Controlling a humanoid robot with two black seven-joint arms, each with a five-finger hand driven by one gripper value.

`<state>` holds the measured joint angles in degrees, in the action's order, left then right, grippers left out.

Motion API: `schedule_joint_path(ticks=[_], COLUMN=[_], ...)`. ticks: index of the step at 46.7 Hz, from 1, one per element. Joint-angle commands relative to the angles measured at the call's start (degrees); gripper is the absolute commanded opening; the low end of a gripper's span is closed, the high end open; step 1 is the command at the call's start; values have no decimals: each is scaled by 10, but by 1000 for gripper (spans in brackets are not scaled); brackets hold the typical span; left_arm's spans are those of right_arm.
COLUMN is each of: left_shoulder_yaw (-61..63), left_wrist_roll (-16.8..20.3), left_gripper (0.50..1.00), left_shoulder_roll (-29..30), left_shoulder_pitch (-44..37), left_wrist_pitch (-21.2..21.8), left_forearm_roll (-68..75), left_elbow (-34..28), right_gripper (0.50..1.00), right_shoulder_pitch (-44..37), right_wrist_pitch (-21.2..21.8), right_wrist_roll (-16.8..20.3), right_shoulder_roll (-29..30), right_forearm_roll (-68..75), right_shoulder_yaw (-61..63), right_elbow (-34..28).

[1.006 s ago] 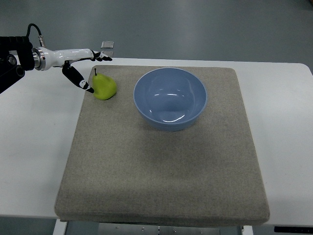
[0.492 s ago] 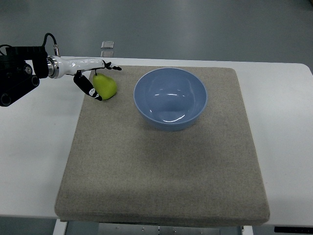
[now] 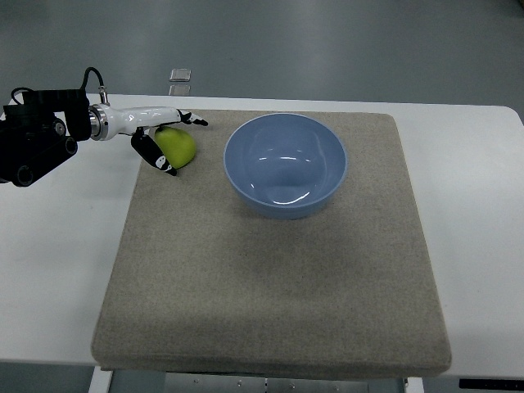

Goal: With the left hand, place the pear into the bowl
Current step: 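Lower the left hand around the pear and close the fingers, then lift the pear with the left hand and carry it over the blue bowl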

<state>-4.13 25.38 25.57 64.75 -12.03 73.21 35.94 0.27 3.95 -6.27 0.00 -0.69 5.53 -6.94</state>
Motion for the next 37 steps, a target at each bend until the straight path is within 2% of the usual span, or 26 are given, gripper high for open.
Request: schedule_joint_path(ticks=[1, 4, 7, 11, 13, 17, 23, 27, 28, 37], left_shoulder_yaw=[4, 16, 20, 21, 22, 29, 32, 32, 31, 29], left_wrist_roll=[0, 0, 0, 0, 0, 0, 0, 0, 0, 0], left_gripper=[954, 930, 859, 819, 814, 761, 632, 514, 500, 500], left_shoulder_roll=[0, -1, -1, -1, -1, 0, 0, 3, 4, 21], left_shoulder_pitch=[-1, -1, 0, 0, 0, 1, 5, 8, 9, 22], left_wrist_pitch=[14, 18, 19, 19, 19, 19, 19, 20, 20, 19], left_forearm_roll=[0, 0, 0, 0, 0, 0, 0, -1, -1, -3], left_elbow=[0, -1, -2, -3, -3, -5, -12, -12, -11, -3], right_gripper=[926, 926, 926, 926, 926, 926, 926, 926, 926, 926], right_shoulder_pitch=[0, 0, 0, 0, 0, 0, 0, 0, 0, 0], right_wrist_pitch=[0, 0, 0, 0, 0, 0, 0, 0, 0, 0], right_wrist_roll=[0, -1, -1, 0, 0, 0, 0, 0, 0, 0], right_shoulder_roll=[0, 0, 0, 0, 0, 0, 0, 0, 0, 0], right_forearm_roll=[0, 0, 0, 0, 0, 0, 0, 0, 1, 0], right_shoulder_yaw=[0, 0, -1, 0, 0, 0, 0, 0, 0, 0], right_elbow=[0, 0, 0, 0, 0, 0, 0, 0, 0, 0])
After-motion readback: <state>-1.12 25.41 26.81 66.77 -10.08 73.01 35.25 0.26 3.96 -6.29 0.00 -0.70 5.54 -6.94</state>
